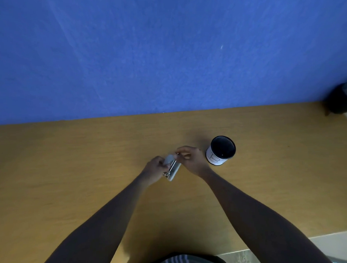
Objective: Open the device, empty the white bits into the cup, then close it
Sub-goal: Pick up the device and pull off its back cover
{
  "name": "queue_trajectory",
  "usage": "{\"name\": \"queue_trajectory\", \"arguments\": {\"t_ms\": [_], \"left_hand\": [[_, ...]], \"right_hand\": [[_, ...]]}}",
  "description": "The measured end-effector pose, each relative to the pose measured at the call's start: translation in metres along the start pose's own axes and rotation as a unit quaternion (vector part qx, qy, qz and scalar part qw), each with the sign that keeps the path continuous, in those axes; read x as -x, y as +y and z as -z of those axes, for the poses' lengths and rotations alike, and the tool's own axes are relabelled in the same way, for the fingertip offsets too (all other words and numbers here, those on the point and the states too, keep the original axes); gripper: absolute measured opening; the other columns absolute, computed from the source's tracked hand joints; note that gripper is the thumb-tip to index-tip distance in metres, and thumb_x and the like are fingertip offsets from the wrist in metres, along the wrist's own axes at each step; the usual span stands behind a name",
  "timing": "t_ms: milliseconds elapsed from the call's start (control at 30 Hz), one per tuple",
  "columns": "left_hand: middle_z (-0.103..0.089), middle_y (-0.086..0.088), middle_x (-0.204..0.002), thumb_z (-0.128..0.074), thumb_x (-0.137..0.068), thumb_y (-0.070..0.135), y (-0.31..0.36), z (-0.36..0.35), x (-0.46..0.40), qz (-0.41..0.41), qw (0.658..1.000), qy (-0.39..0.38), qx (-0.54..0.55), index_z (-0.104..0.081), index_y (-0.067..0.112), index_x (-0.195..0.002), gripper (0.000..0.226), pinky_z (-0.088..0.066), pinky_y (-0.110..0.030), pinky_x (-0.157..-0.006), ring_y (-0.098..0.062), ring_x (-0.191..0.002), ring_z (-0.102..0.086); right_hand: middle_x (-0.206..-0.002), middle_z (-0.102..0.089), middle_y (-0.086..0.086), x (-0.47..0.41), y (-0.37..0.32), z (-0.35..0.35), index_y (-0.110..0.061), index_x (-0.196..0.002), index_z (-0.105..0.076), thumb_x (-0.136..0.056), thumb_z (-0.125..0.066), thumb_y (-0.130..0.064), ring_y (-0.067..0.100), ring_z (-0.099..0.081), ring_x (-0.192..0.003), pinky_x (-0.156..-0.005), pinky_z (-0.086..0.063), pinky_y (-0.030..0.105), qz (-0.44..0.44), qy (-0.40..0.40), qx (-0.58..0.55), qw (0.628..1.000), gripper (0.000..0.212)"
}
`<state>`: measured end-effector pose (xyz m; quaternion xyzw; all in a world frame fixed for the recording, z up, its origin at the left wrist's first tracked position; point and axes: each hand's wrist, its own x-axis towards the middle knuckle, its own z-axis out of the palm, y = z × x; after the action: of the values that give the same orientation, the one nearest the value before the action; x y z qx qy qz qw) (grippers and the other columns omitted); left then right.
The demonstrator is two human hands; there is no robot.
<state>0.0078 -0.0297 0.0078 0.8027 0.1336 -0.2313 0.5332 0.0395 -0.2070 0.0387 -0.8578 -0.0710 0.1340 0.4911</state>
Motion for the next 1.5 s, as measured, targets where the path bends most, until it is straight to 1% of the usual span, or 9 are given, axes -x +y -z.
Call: {"name": "queue_trajectory", "arguments": {"t_ms": [167,333,400,533,700,867,1000,1100,1500], "left_hand": [[-0.063,-0.014,-0.090,-0.051,-0.098,0.007,0.007,0.001,0.019,0.057,0.947,-0.070,0.308,-0.059,0.005,-0.094,0.009,-0.059,-0.032,-0.066,-0.022,-0.076,-0.068],[-0.059,-0.021,-0.105,-0.040,-0.100,0.011,0.020,-0.002,0.036,0.063,0.896,-0.087,0.431,-0.053,0.004,-0.123,0.027,-0.055,-0.043,-0.075,-0.034,-0.088,-0.061],[-0.056,-0.021,-0.112,-0.037,-0.101,0.021,0.023,-0.002,0.041,0.062,0.879,-0.090,0.463,-0.052,0.009,-0.132,0.036,-0.053,-0.047,-0.077,-0.036,-0.091,-0.059],[-0.055,-0.019,-0.113,-0.037,-0.097,0.027,0.026,-0.005,0.044,0.065,0.854,-0.087,0.509,-0.053,0.009,-0.132,0.043,-0.054,-0.049,-0.076,-0.037,-0.090,-0.059],[-0.059,-0.018,-0.090,-0.040,-0.091,0.031,0.032,-0.015,0.048,0.080,0.818,-0.061,0.566,-0.059,0.001,-0.110,0.040,-0.056,-0.042,-0.067,-0.031,-0.069,-0.063],[-0.062,-0.017,-0.084,-0.039,-0.090,0.034,0.028,-0.024,0.055,0.077,0.800,-0.054,0.593,-0.060,0.001,-0.106,0.042,-0.056,-0.039,-0.064,-0.032,-0.068,-0.061],[-0.058,-0.016,-0.085,-0.040,-0.087,0.033,0.029,-0.031,0.059,0.080,0.775,-0.040,0.626,-0.058,0.002,-0.102,0.039,-0.054,-0.038,-0.060,-0.031,-0.065,-0.060],[-0.057,-0.017,-0.086,-0.039,-0.085,0.033,0.029,-0.035,0.062,0.079,0.771,-0.030,0.631,-0.058,0.002,-0.102,0.040,-0.054,-0.036,-0.058,-0.028,-0.062,-0.061],[-0.063,-0.014,-0.075,-0.038,-0.085,0.032,0.032,-0.038,0.061,0.070,0.763,0.009,0.642,-0.065,0.005,-0.085,0.039,-0.053,-0.035,-0.055,-0.027,-0.064,-0.059]], "right_hand": [[-0.105,-0.074,0.004,-0.010,-0.022,0.013,-0.006,-0.103,-0.074,-0.086,-0.074,-0.018,0.013,-0.067,-0.099,-0.086,-0.052,0.022,0.031,-0.042,-0.028,0.998,0.020],[-0.101,-0.074,0.002,-0.015,-0.039,0.013,-0.010,-0.098,-0.075,-0.086,-0.074,-0.022,-0.011,-0.061,-0.082,-0.075,-0.048,0.008,0.051,-0.056,-0.010,0.997,0.017],[-0.099,-0.070,-0.002,-0.016,-0.047,0.011,-0.014,-0.097,-0.076,-0.086,-0.073,-0.028,-0.007,-0.060,-0.082,-0.073,-0.044,0.010,0.064,-0.050,0.033,0.996,0.017],[-0.098,-0.070,0.004,-0.017,-0.062,0.008,-0.014,-0.097,-0.076,-0.089,-0.068,-0.028,0.009,-0.060,-0.086,-0.073,-0.046,0.024,0.093,-0.053,0.097,0.989,0.018],[-0.097,-0.072,0.011,-0.015,-0.078,0.000,-0.007,-0.095,-0.077,-0.091,-0.065,-0.020,0.019,-0.064,-0.089,-0.078,-0.051,0.033,0.112,-0.070,0.163,0.978,0.018],[-0.097,-0.074,0.005,-0.014,-0.084,-0.003,-0.010,-0.093,-0.077,-0.087,-0.070,-0.022,0.006,-0.059,-0.083,-0.071,-0.042,0.022,0.088,-0.069,0.171,0.979,0.015],[-0.093,-0.074,0.004,-0.012,-0.090,-0.007,-0.009,-0.089,-0.077,-0.085,-0.074,-0.021,0.011,-0.062,-0.081,-0.069,-0.047,0.027,0.090,-0.071,0.189,0.975,0.013],[-0.091,-0.074,0.004,-0.009,-0.093,-0.007,-0.010,-0.087,-0.077,-0.083,-0.075,-0.020,0.014,-0.065,-0.083,-0.071,-0.053,0.030,0.096,-0.074,0.208,0.971,0.011],[-0.096,-0.068,0.007,0.002,-0.094,-0.015,-0.005,-0.086,-0.074,-0.084,-0.074,-0.017,0.018,-0.060,-0.089,-0.077,-0.052,0.037,0.146,-0.030,0.210,0.966,0.012]]}}
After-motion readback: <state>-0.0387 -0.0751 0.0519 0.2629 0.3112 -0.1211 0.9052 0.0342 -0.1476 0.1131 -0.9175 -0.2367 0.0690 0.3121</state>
